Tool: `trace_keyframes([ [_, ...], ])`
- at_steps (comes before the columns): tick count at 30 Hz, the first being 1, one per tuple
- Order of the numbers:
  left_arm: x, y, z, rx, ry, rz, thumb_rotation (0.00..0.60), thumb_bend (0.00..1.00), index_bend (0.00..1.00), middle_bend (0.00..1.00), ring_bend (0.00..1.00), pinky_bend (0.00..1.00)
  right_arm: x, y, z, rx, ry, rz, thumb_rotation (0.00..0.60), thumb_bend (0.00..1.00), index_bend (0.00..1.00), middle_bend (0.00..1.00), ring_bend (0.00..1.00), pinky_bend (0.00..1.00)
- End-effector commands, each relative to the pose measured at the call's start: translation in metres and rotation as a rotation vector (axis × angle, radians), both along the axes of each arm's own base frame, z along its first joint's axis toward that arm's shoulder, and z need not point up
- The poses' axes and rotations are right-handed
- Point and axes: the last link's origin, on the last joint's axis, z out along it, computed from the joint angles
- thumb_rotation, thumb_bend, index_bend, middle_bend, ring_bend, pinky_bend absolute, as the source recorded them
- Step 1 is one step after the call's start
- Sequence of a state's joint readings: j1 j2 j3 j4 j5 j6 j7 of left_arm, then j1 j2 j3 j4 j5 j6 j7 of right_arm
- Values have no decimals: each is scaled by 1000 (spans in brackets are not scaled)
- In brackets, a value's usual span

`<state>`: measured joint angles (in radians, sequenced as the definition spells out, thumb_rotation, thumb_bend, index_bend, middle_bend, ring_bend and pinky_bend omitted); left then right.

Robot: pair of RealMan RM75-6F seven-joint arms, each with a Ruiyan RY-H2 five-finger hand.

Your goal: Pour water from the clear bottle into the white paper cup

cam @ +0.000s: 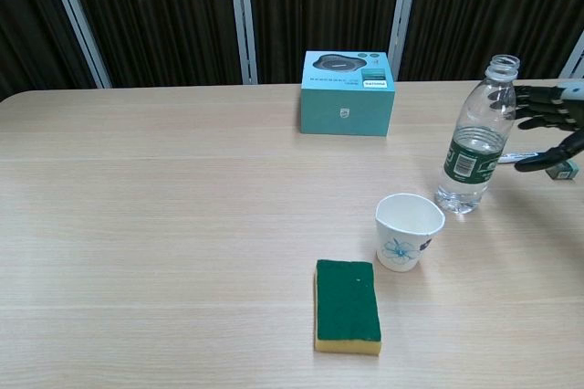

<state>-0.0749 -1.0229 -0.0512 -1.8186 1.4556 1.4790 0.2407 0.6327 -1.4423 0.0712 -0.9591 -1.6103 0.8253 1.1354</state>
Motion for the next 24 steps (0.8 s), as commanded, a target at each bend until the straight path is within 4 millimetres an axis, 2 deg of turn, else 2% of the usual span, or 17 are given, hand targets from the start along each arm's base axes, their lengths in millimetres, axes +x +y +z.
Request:
trace_keyframes([
  [1,0,1,-1,-2,0,5,600,0,0,0,0,0,5,-3,-13,33,3,10,600,0,0,0,0,0],
  [11,-4,5,1,-4,-8,24,600,0,0,0,0,0,11,-14,-35,33,-20,-26,600,0,0,0,0,0],
  [24,-5,7,1,-12,-9,35,600,0,0,0,0,0,21,-28,-54,4,-116,-111,600,0,0,0,0,0],
])
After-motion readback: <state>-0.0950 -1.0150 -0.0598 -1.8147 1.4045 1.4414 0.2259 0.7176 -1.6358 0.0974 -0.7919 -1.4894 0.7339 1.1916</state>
